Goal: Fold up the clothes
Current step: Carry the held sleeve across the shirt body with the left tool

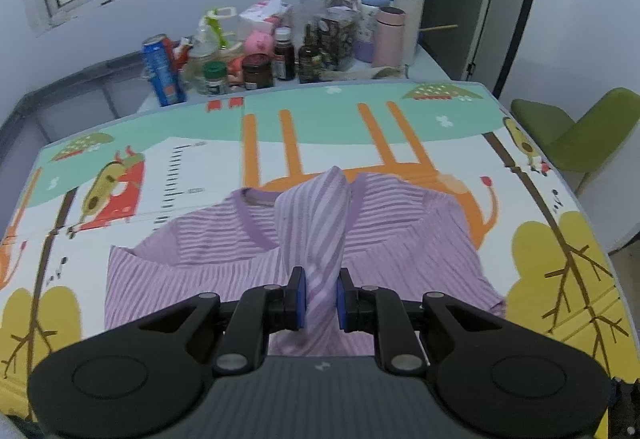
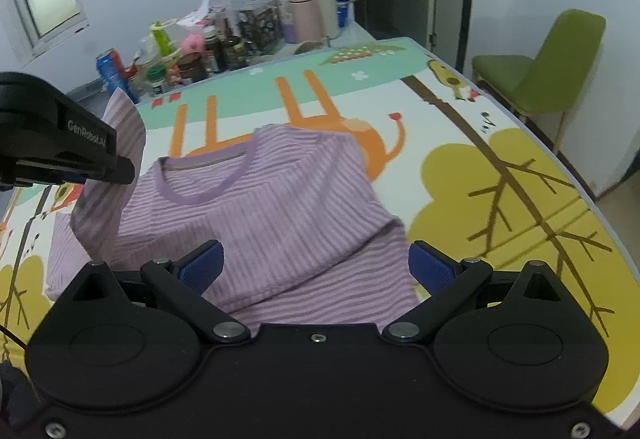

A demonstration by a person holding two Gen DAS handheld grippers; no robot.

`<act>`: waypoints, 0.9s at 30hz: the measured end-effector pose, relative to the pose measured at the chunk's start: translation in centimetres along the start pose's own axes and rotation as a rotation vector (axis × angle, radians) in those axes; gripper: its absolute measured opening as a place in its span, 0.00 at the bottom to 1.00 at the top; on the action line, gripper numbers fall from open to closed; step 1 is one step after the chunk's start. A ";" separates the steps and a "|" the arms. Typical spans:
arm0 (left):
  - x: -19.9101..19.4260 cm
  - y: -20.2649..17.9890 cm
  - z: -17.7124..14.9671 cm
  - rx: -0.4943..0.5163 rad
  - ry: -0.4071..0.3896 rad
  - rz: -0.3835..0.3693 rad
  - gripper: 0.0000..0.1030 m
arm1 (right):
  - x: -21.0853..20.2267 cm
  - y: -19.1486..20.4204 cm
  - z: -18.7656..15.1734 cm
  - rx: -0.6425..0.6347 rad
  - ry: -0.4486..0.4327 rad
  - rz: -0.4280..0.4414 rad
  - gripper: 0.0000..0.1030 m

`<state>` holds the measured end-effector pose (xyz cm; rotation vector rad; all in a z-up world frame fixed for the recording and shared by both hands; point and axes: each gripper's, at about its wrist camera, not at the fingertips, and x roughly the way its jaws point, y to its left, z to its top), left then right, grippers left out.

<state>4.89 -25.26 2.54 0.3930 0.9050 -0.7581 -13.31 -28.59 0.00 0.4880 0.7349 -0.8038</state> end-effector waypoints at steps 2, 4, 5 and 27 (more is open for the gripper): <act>0.4 -0.7 0.2 0.004 0.003 -0.006 0.17 | 0.2 -0.7 0.0 0.010 0.003 -0.009 0.96; 1.0 -1.4 0.5 0.004 0.011 -0.010 0.17 | 0.4 -1.4 0.0 0.020 0.006 -0.017 0.96; 1.3 -1.7 0.6 0.004 0.014 -0.010 0.17 | 0.5 -1.7 0.0 0.025 0.007 -0.022 0.96; 5.4 -5.7 -0.5 0.115 0.062 0.057 0.77 | 2.7 -5.0 -1.0 0.087 0.061 -0.069 0.96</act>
